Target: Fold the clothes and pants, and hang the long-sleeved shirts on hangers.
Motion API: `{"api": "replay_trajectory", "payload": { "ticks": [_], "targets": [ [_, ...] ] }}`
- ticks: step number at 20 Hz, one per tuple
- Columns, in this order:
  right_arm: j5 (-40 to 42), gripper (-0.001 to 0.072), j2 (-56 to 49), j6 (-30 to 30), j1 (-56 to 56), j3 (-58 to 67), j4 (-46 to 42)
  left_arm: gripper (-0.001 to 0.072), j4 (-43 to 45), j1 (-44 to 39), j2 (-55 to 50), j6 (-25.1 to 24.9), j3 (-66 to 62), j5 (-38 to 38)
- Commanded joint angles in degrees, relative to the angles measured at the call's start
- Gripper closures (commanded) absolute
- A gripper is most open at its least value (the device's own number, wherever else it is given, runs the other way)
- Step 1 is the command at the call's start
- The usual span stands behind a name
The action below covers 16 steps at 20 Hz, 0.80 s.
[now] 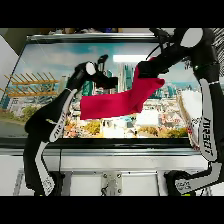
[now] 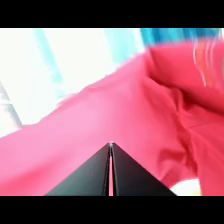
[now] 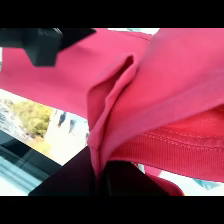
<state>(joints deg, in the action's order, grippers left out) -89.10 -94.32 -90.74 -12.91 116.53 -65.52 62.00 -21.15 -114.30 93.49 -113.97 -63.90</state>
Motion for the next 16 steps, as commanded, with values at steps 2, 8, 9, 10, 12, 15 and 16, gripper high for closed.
{"api": "replay_trajectory", "payload": {
  "ticks": [2,8,9,10,12,15,16],
  "targets": [
    [5.29,0.0699,-3.63,-2.34,-6.67,0.04,2.25,0.0700,-0.02,9.09,6.03,-1.73,0.26,-3.80],
    [17.81,0.0698,-13.22,-2.38,-17.18,0.04,5.44,0.0700,-0.04,17.81,12.33,-3.15,0.26,-7.10],
    [21.44,0.0697,-15.23,-2.93,-18.97,0.04,5.46,0.0700,-0.04,18.97,13.09,-3.15,0.26,-7.48],
    [25.11,0.0692,-17.07,-2.97,-20.59,0.04,5.60,0.0700,-0.04,20.04,13.79,-3.15,0.26,-7.98],
    [32.79,0.0456,-20.65,-2.91,-24.02,0.04,8.33,0.0700,-0.02,21.84,15.15,-3.15,0.26,-8.79],
    [38.05,0.0106,-22.88,4.00,-27.39,0.04,15.91,0.0700,-0.02,24.17,16.87,-3.15,0.26,-8.72],
    [38.10,0.0102,-22.43,5.68,-27.58,0.04,17.14,0.0700,-0.02,24.96,17.53,-3.15,0.26,-8.70]
  ]
}}
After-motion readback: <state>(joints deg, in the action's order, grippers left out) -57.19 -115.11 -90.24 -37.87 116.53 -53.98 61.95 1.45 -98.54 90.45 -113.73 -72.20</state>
